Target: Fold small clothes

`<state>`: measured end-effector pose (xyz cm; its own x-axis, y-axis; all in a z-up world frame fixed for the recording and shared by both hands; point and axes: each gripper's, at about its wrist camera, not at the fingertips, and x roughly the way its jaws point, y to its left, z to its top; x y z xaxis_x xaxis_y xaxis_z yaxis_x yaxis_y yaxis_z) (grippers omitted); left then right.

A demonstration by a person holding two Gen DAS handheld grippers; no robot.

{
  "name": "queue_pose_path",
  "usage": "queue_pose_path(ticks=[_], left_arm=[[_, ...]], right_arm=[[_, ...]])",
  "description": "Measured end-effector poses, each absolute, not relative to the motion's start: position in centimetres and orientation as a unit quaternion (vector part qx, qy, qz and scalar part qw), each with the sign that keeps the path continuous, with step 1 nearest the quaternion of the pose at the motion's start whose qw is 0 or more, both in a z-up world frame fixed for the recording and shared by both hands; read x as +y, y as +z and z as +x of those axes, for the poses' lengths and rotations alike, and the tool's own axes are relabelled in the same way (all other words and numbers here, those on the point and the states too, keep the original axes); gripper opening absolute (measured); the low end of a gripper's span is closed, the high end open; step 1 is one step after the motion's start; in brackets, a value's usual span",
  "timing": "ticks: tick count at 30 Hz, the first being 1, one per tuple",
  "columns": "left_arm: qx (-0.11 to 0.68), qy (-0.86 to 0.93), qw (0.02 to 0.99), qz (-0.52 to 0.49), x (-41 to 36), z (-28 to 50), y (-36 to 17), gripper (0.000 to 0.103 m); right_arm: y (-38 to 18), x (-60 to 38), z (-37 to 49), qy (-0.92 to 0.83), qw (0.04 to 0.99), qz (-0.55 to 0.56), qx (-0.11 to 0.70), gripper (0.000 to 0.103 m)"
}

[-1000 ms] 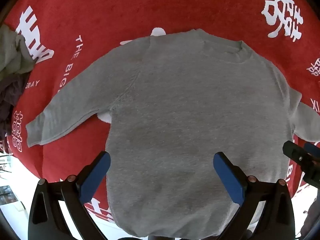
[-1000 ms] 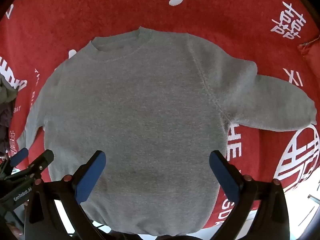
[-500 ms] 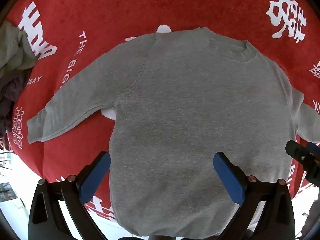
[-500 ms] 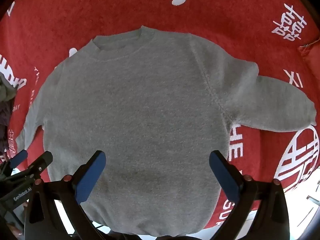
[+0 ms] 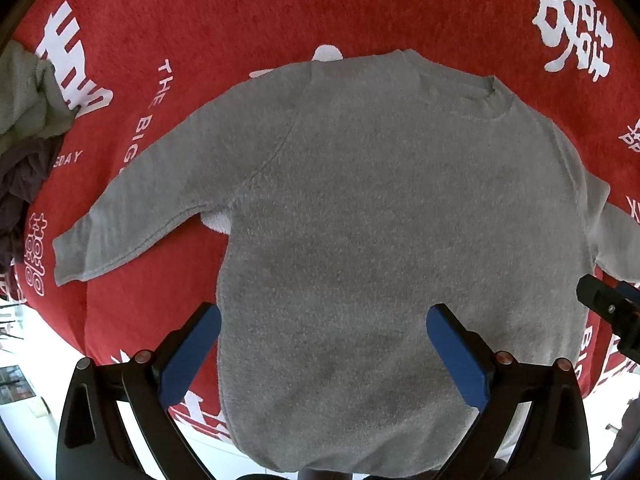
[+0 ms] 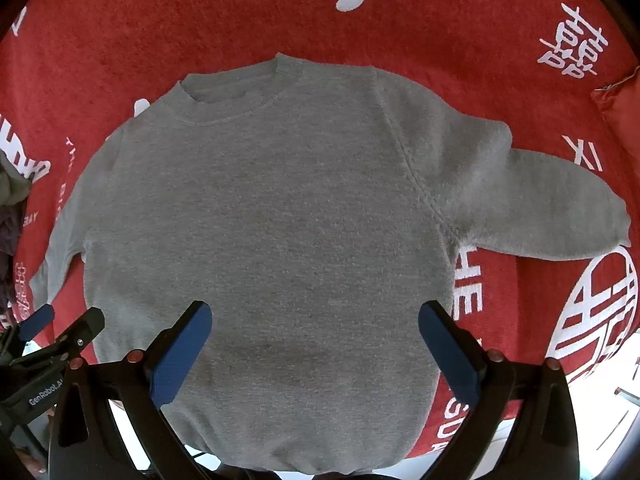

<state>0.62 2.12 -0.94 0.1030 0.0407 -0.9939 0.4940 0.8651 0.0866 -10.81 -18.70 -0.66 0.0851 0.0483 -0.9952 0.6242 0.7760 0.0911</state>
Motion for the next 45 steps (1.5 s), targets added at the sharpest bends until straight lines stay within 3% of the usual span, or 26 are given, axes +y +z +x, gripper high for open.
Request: queue_pose_path(ticks=[45], left_arm=[[0.671,-0.156,0.707,0.163,6.0,2.1,-3.2,0.103]], right_arm=[[-1.4,-16.1,-9.4,-0.200,0.694,0.242,0.648,0.103]])
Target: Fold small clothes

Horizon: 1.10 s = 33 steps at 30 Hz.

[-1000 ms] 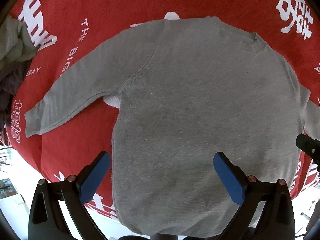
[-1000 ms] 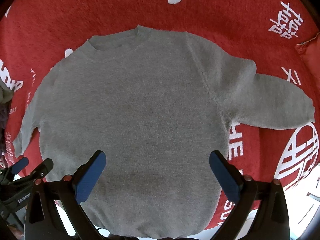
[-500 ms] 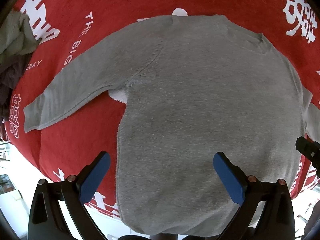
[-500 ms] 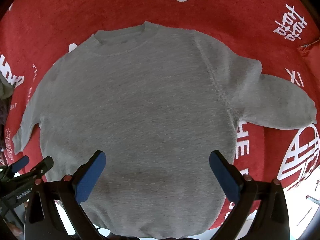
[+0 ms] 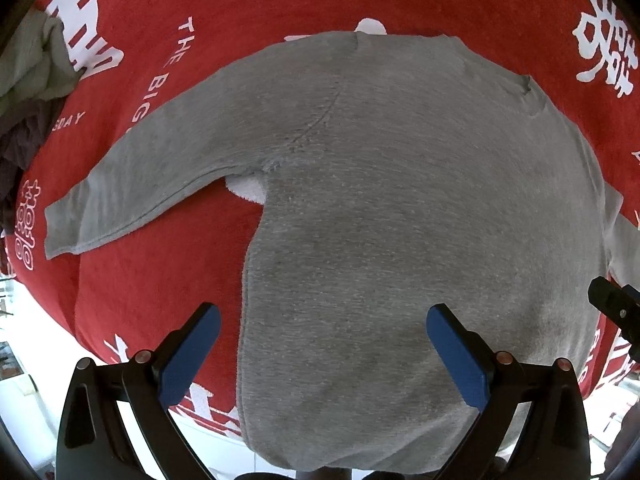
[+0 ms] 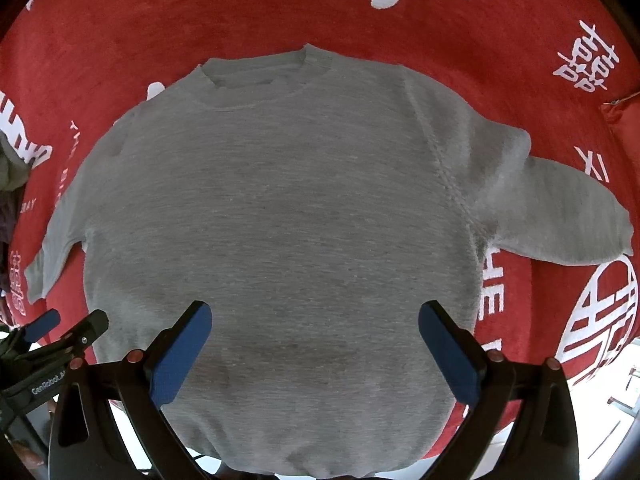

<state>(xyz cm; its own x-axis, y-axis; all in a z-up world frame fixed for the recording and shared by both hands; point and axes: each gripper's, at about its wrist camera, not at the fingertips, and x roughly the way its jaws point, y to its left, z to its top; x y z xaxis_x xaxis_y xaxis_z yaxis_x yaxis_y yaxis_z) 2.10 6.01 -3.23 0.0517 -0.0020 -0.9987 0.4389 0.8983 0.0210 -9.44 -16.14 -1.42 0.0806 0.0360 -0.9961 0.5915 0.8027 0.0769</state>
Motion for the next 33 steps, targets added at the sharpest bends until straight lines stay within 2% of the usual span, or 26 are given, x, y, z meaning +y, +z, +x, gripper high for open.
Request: queue_pose_path(ticks=[22,33], left_arm=[[0.681,-0.147,0.709,0.111,8.7,3.9,-3.5,0.103],[0.680,-0.149,0.717,-0.019,13.4,6.9,-4.2,0.103]], right_arm=[[-0.7,-13.4,-7.1,-0.186,0.697,0.222,0.656,0.103],[-0.8,-11.0,-4.7,-0.161,0.701,0.215,0.661,0.103]])
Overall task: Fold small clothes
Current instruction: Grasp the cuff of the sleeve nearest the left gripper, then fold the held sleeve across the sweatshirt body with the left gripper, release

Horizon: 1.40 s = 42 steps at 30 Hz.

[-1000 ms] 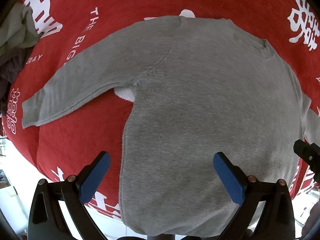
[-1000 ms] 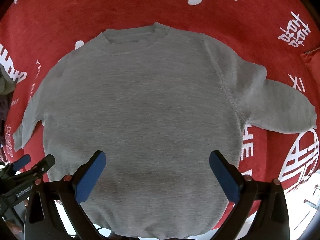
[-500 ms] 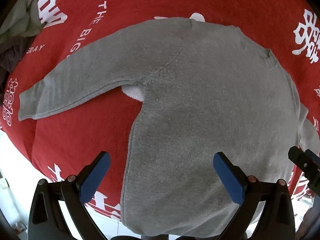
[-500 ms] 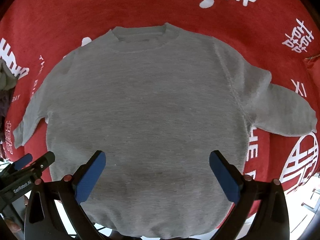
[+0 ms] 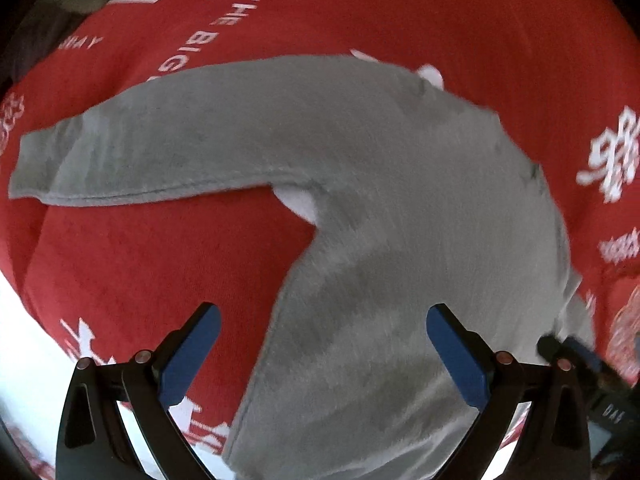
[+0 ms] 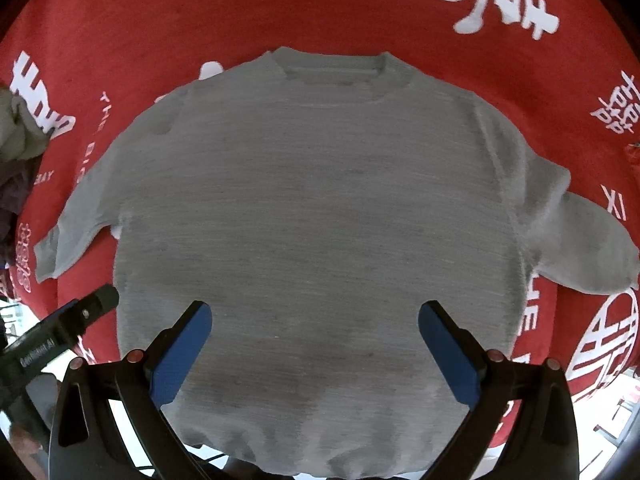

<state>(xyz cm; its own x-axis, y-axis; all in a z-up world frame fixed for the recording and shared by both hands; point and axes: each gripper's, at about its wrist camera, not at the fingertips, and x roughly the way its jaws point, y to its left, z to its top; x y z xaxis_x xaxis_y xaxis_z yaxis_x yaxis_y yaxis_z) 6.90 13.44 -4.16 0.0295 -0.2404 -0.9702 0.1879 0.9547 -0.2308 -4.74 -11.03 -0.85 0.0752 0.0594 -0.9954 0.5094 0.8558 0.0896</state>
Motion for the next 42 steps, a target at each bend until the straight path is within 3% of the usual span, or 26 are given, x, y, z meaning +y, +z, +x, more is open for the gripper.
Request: queue_pose_path(ticks=[9,15,24,31,33,34,35,36,42], left_arm=[[0.637,-0.083,0.750,-0.156,22.7,11.9,-6.0,0.103],[0.598,-0.088,0.736,-0.303,29.6,13.3,-8.7,0.103],[0.552,-0.101,0.738,-0.373,30.4,15.8,-8.7,0.103],[0.544,-0.054,0.763,-0.345,30.6,17.1,-9.3,0.101],[0.554,-0.028,0.773,-0.308,30.2,17.5,-9.0,0.083],[0.561,-0.015,0.780,-0.279,29.8,17.7,-8.8,0.055],[0.568,-0.011,0.784,-0.251,29.5,17.9,-8.8,0.014],[0.574,-0.017,0.782,-0.241,29.3,18.0,-8.9,0.010],[0.535,-0.065,0.821,-0.191,26.8,17.0,-4.6,0.010]], right_arm=[[-1.6,-8.9,-3.1,-0.135,0.700,0.209,0.669,0.103],[-2.4,-7.1,-1.9,-0.116,0.701,0.200,0.674,0.103],[-2.8,-4.0,-0.4,-0.089,0.703,0.187,0.681,0.103],[-2.1,-2.5,0.7,-0.071,0.709,0.170,0.680,0.103],[-2.2,-2.3,0.8,-0.070,0.710,0.171,0.680,0.103],[-2.2,-2.3,0.8,-0.069,0.710,0.171,0.680,0.103],[-2.3,-2.3,0.7,-0.068,0.710,0.174,0.679,0.103],[-2.4,-2.3,0.6,-0.068,0.709,0.176,0.679,0.103],[-2.4,-3.5,-1.0,-0.075,0.708,0.199,0.674,0.103]])
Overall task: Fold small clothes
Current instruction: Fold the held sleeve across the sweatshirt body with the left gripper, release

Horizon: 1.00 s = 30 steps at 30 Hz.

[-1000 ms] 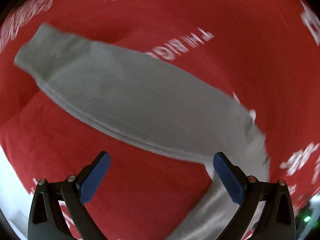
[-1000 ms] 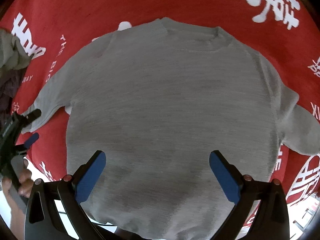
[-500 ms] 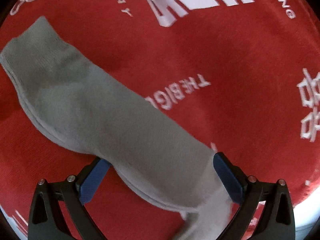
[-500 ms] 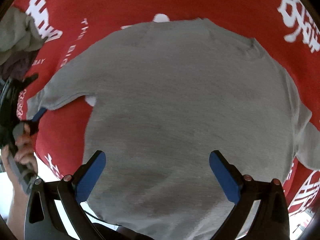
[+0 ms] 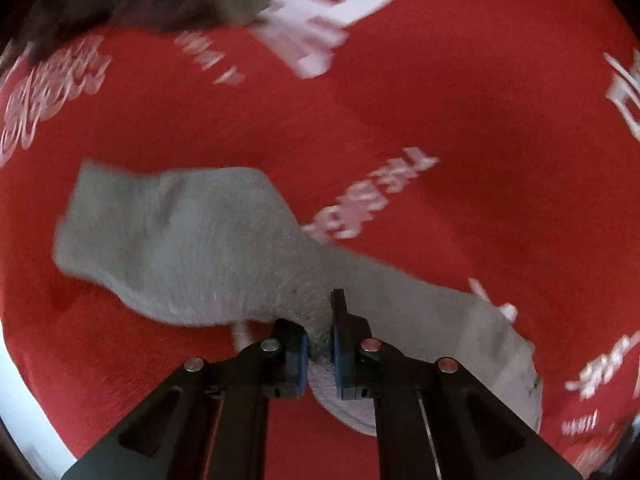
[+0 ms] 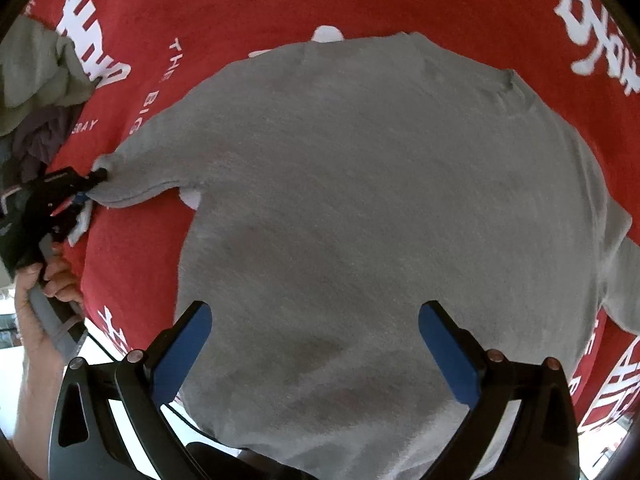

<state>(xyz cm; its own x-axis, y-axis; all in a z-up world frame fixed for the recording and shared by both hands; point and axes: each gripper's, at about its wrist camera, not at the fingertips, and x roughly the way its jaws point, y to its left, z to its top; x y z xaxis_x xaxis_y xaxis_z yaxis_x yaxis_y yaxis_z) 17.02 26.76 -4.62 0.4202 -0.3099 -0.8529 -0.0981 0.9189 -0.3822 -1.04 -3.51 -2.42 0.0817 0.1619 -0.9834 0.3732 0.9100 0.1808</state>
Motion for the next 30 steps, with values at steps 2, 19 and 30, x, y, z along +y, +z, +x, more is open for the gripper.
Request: queue_pose_path(ticks=[2,19,30], left_arm=[[0.514,-0.104,0.836,-0.160,24.3,16.5,-2.3,0.010],[0.542,-0.320,0.768,0.120,-4.7,5.5,-4.9,0.053],[0.521,-0.218,0.809,0.162,3.1,3.1,-2.1,0.091]], right_arm=[[-2.3,-4.3,-1.7,-0.078,0.709,0.205,0.670,0.103],[-2.1,-16.3,-10.6,-0.195,0.705,0.275,0.625,0.103],[-0.8,-18.0,-9.0,-0.175,0.740,0.241,0.603,0.103]])
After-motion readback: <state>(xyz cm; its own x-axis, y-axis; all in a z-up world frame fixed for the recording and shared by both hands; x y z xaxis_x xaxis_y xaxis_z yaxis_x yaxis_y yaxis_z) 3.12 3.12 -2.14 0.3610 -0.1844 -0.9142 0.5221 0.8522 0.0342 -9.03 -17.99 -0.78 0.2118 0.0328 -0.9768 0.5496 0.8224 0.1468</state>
